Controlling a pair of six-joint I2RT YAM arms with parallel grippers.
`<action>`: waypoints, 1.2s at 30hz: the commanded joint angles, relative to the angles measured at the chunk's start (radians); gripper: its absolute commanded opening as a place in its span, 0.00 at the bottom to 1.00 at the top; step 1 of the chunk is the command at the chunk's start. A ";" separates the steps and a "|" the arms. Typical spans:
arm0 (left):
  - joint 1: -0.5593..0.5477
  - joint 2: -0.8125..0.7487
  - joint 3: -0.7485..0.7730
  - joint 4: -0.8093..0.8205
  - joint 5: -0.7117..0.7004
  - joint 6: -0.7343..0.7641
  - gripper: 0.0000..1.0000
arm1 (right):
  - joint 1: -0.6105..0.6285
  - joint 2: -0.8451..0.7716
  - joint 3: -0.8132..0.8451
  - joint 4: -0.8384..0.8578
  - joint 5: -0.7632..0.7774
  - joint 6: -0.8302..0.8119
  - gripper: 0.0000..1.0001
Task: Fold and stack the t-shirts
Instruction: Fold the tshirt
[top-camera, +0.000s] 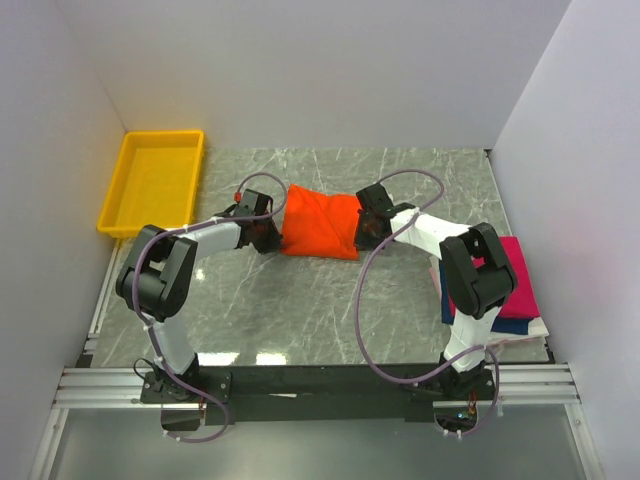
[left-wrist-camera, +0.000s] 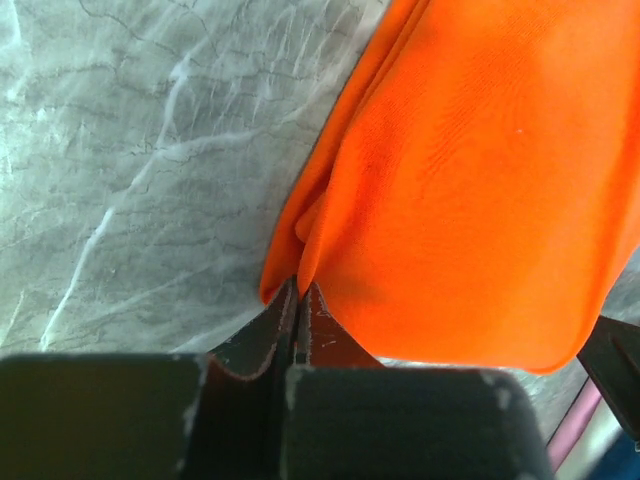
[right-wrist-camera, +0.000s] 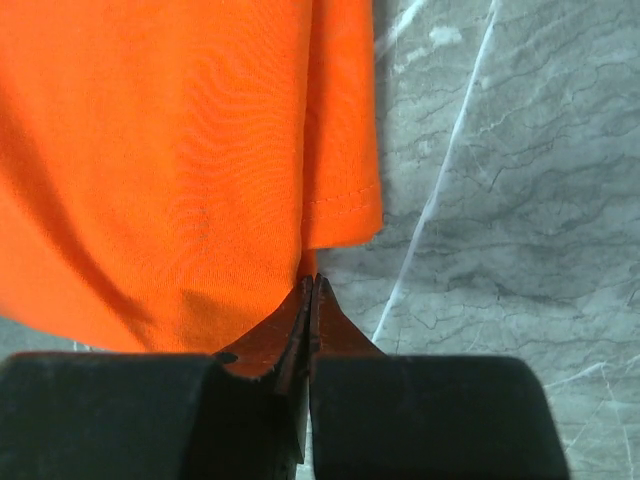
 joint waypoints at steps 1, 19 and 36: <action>-0.004 -0.004 0.012 0.012 -0.008 0.000 0.01 | -0.013 -0.013 0.035 0.023 0.025 0.007 0.00; -0.003 -0.030 -0.033 0.023 0.012 -0.002 0.00 | -0.041 -0.087 -0.052 0.173 -0.069 0.048 0.53; 0.010 -0.071 -0.071 0.006 0.030 -0.002 0.00 | -0.061 -0.019 -0.014 0.187 -0.089 0.096 0.00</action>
